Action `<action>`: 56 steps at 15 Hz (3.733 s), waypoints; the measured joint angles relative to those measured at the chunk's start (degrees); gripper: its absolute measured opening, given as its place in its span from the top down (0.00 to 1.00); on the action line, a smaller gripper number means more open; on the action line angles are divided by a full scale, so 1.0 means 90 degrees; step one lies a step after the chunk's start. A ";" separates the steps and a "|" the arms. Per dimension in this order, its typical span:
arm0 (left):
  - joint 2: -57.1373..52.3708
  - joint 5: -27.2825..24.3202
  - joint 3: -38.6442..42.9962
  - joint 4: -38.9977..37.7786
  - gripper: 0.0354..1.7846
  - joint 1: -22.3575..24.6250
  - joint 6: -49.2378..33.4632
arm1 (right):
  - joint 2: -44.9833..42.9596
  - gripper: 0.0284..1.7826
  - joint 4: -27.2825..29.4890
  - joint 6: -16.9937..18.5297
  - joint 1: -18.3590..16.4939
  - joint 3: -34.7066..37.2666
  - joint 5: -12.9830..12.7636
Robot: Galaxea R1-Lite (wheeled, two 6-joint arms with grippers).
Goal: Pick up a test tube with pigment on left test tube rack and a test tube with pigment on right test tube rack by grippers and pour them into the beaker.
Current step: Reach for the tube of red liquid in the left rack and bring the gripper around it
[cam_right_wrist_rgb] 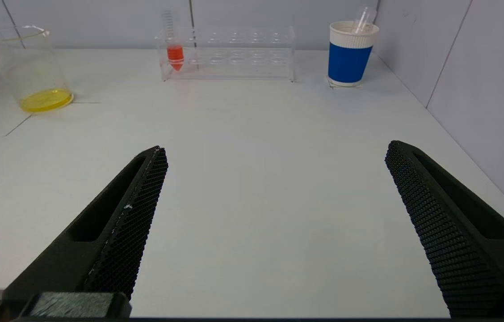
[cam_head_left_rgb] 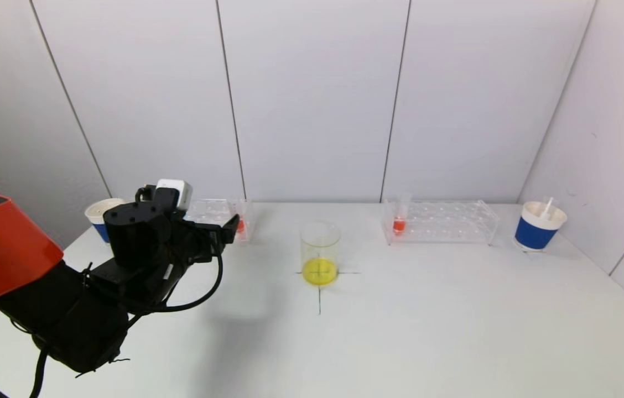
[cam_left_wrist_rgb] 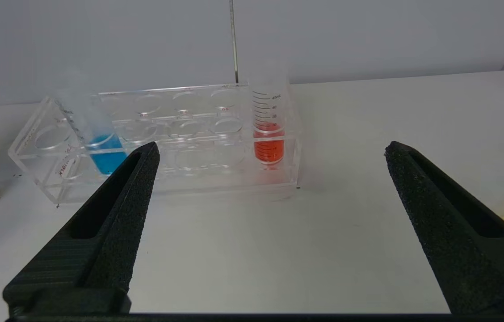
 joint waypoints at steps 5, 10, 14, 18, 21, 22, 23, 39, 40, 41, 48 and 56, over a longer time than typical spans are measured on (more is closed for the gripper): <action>0.0642 0.0223 -0.0554 -0.0009 0.01 0.0000 0.0027 | 0.0000 0.01 0.0000 0.0000 0.0000 0.0000 0.0000; 0.1219 0.0297 -0.1154 -0.0016 0.01 0.0000 0.0020 | 0.0000 0.01 0.0000 -0.0003 0.0000 0.0000 0.0000; 0.1559 0.0306 -0.1470 -0.0016 0.01 0.0014 0.0018 | 0.0000 0.01 0.0000 0.0000 0.0000 0.0000 0.0000; 0.1746 0.0322 -0.1632 -0.0015 0.01 0.0022 0.0018 | 0.0000 0.01 0.0000 -0.0003 0.0000 0.0000 0.0000; 0.1815 0.0328 -0.1804 -0.0015 0.01 0.0026 0.0037 | 0.0000 0.01 0.0000 -0.0003 0.0000 0.0000 0.0000; 0.1839 0.0328 -0.1880 -0.0016 0.01 0.0028 0.0049 | 0.0000 0.01 0.0000 -0.0003 0.0000 0.0000 0.0000; 0.1865 0.0328 -0.1965 -0.0016 0.01 0.0034 0.0054 | 0.0000 0.01 0.0000 0.0000 0.0000 0.0000 0.0000; 0.2667 0.0349 -0.2397 -0.1304 0.01 0.0142 0.0725 | 0.0000 0.01 0.0000 0.0000 0.0000 0.0000 0.0000; 0.2682 0.0349 -0.2414 -0.1304 0.01 0.0148 0.0725 | 0.0000 0.01 0.0000 0.0000 0.0000 0.0000 0.0000; 0.2704 0.0352 -0.2429 -0.1304 0.01 0.0160 0.0725 | 0.0000 0.01 0.0000 0.0000 0.0000 0.0000 0.0000; 0.2863 0.0352 -0.2710 -0.1304 0.01 0.0191 0.0742 | 0.0000 0.01 0.0000 0.0000 0.0000 0.0000 0.0000; 0.2951 0.0347 -0.2820 -0.1292 0.01 0.0141 0.0754 | 0.0000 0.01 0.0000 0.0000 0.0000 0.0000 0.0000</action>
